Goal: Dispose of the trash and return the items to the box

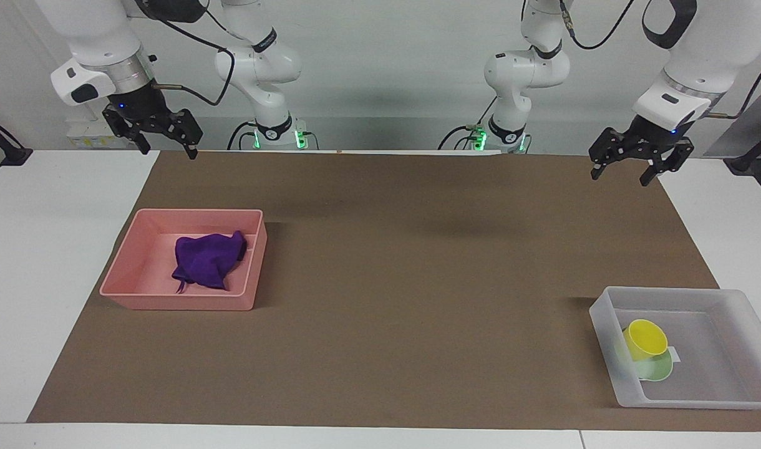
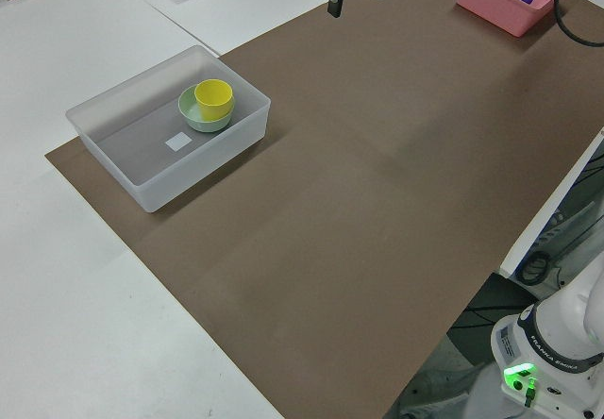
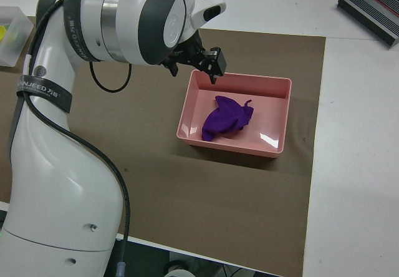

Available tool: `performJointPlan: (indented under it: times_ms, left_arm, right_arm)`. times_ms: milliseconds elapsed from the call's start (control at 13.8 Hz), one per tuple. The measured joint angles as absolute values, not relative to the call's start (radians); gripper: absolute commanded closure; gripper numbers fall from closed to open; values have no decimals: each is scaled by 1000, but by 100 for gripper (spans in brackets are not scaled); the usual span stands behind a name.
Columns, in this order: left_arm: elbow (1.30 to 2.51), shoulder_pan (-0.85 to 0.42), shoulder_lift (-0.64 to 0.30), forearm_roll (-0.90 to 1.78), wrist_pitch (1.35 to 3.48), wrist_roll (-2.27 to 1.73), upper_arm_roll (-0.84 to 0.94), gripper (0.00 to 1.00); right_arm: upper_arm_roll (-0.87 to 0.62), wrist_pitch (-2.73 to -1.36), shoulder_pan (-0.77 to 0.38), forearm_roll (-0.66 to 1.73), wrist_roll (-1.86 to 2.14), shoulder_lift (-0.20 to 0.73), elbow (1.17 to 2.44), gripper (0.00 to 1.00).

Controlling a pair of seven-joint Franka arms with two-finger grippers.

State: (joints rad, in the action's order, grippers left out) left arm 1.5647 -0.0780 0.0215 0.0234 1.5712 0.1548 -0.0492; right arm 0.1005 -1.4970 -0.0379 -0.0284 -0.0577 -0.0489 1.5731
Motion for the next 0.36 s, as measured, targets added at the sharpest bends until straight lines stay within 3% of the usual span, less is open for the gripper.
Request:
performJointPlan:
  times_ms: [361]
  left_arm:
    - [1567, -79, 22, 23, 1570, 155, -57, 0]
  right_arm:
    - [101, -1497, -37, -28, -58, -49, 1573, 0]
